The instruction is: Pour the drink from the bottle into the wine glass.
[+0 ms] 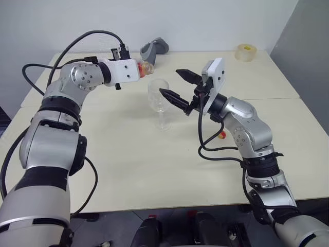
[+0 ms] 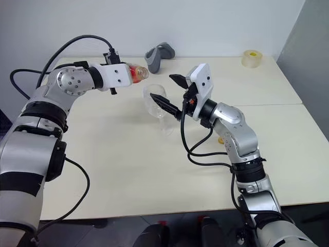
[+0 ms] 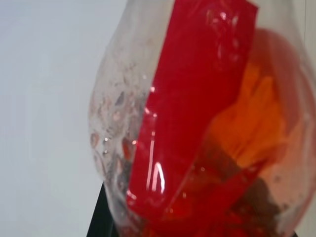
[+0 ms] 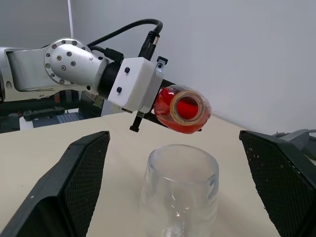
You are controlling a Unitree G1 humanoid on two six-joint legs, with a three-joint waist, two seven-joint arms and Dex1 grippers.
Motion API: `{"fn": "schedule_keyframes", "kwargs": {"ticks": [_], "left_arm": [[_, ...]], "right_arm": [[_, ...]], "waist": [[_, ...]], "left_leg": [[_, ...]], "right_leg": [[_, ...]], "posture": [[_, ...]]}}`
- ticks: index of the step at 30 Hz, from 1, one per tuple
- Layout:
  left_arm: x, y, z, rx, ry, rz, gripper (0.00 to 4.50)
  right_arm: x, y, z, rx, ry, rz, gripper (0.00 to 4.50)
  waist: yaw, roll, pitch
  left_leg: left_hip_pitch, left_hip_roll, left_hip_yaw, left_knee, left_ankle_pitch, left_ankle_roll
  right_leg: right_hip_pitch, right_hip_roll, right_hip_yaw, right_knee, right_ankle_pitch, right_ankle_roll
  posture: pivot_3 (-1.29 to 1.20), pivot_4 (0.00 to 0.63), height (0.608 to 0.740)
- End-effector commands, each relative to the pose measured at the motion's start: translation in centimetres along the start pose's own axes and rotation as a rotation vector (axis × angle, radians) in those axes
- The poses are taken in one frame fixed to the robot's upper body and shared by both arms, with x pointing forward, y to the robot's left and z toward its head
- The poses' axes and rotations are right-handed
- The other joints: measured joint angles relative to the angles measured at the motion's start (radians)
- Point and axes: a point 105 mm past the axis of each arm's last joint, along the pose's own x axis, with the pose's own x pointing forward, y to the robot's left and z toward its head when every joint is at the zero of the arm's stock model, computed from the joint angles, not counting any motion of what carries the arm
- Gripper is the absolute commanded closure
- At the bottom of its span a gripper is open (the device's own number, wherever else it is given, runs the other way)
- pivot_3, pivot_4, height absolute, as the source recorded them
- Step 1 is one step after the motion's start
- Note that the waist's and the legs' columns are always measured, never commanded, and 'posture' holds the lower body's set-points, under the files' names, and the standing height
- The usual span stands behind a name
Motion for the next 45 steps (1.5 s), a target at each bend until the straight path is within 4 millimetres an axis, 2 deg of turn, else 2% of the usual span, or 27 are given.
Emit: {"fn": "schedule_keyframes", "kwargs": {"ticks": [1, 11, 45], "left_arm": [[-0.7, 2.7, 0.8, 0.050, -0.020, 0.083, 3.36], [-0.6, 3.0, 1.0, 0.157, -0.004, 0.079, 3.36], [-0.8, 4.1, 1.2, 0.327, 0.034, 0.093, 3.36]], "right_arm": [[0.4, 0.1, 1.9, -0.046, -0.061, 0.017, 0.00], [0.3, 0.1, 2.0, -0.050, -0.062, 0.017, 0.00], [0.3, 0.1, 2.4, -0.045, -0.093, 0.011, 0.00]], "waist": [[0.000, 0.000, 0.000], [0.000, 0.000, 0.000], [-0.001, 0.000, 0.000]], "left_leg": [[0.000, 0.000, 0.000, 0.000, 0.000, 0.000], [0.000, 0.000, 0.000, 0.000, 0.000, 0.000], [0.000, 0.000, 0.001, 0.001, 0.000, 0.000]], "right_leg": [[0.000, 0.000, 0.000, 0.000, 0.000, 0.000], [0.000, 0.000, 0.000, 0.001, 0.000, 0.000], [-0.001, 0.000, 0.000, 0.003, 0.000, 0.000]], "posture": [[0.00, 0.150, 0.740], [0.00, 0.150, 0.740], [0.00, 0.150, 0.740]]}}
